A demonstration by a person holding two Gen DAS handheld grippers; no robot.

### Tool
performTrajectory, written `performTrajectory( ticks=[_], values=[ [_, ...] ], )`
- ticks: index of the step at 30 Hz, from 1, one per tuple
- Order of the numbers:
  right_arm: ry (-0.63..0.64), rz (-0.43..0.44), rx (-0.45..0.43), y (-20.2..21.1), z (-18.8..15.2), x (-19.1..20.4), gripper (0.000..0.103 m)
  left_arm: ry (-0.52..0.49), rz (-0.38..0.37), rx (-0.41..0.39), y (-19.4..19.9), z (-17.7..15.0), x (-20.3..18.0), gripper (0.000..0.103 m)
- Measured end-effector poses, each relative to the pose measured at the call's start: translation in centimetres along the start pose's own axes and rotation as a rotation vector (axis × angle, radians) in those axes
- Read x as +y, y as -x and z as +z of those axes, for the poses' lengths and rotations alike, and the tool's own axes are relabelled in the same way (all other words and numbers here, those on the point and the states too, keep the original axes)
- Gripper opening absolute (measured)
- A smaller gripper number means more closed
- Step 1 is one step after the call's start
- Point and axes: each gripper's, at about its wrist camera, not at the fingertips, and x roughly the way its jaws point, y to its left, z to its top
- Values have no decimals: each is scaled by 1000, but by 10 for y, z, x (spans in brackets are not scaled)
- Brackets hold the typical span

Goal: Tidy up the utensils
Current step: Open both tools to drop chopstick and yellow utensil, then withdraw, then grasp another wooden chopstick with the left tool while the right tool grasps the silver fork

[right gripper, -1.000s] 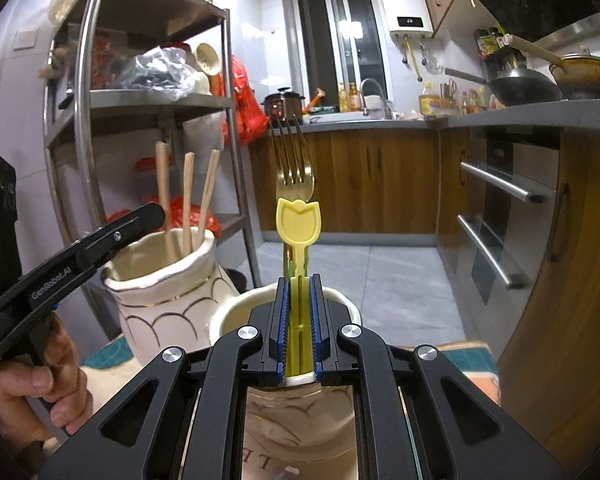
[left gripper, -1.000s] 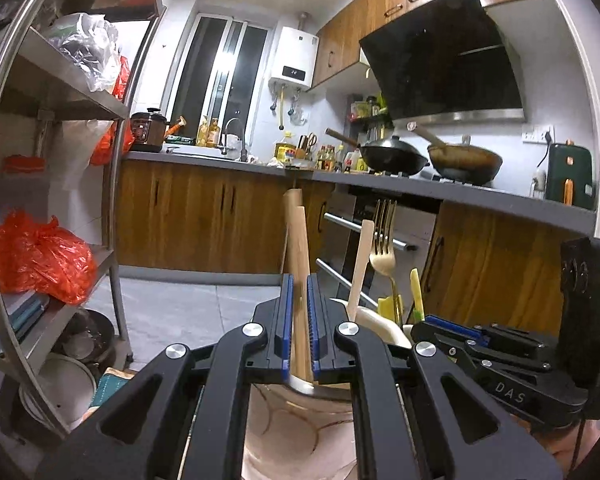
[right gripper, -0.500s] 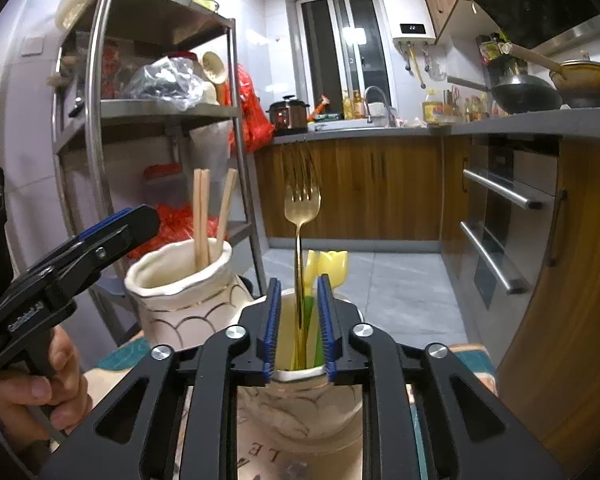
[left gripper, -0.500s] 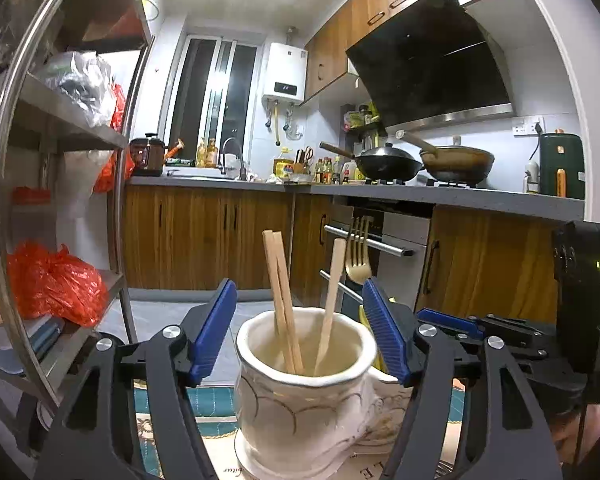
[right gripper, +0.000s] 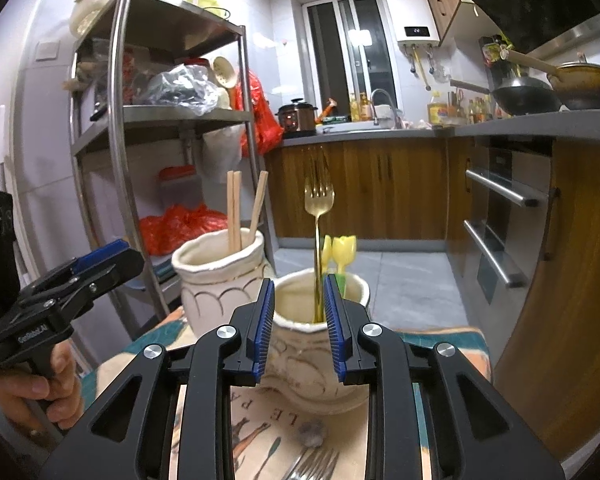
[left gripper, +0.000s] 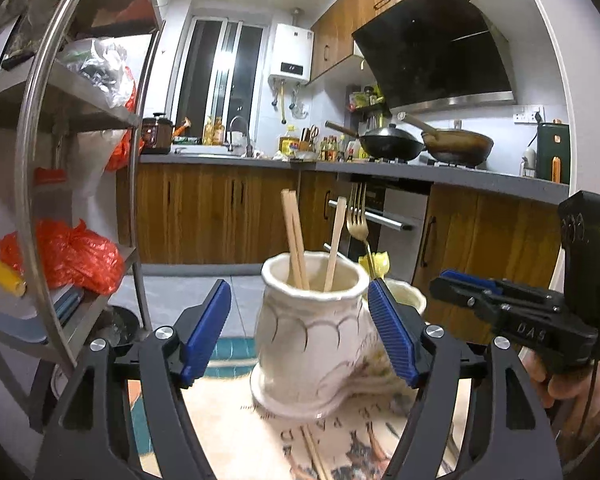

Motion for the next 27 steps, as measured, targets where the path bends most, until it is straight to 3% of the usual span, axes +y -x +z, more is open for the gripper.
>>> performTrajectory(
  ticks=[15, 27],
  values=[
    [4, -5, 136, 6, -34, -2, 28, 98, 3, 198, -4, -37, 24, 70],
    [-35, -1, 281, 4, -57, -19, 28, 48, 8, 275, -1, -57, 15, 69]
  ],
)
